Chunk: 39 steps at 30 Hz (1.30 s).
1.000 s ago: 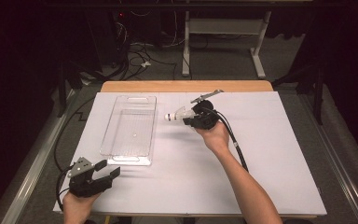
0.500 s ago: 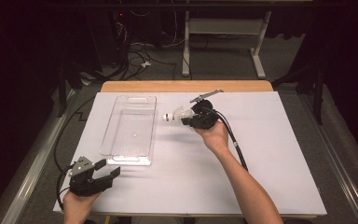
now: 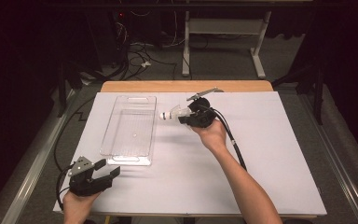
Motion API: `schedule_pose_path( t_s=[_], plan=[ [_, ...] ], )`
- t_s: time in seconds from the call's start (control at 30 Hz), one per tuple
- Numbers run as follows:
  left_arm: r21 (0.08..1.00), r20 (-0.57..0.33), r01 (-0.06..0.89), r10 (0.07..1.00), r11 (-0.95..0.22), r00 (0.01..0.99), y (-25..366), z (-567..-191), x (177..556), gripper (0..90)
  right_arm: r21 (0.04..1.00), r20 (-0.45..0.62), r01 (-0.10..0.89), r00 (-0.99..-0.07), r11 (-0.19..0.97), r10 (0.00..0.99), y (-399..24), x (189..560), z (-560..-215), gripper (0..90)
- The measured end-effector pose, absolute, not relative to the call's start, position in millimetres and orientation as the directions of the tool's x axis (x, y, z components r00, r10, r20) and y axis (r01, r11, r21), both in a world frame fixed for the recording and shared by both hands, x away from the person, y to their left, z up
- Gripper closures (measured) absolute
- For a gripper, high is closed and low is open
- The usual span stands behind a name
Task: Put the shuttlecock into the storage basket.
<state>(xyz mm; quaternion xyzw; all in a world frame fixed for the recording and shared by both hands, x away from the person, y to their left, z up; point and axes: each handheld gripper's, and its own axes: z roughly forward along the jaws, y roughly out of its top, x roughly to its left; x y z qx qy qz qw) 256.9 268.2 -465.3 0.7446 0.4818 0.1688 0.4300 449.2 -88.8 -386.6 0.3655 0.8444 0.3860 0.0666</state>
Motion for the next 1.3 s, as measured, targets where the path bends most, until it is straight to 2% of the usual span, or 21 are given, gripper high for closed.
schedule_pose_path(
  t_s=[1.3],
  plan=[
    [0.799,-0.164,0.577,0.862,-0.17,0.48,268.6,-466.1,256.9,33.1,0.702,0.179,0.549,-0.753,0.454,0.633,-60.0,452.8,-374.9,88.6]
  ],
)
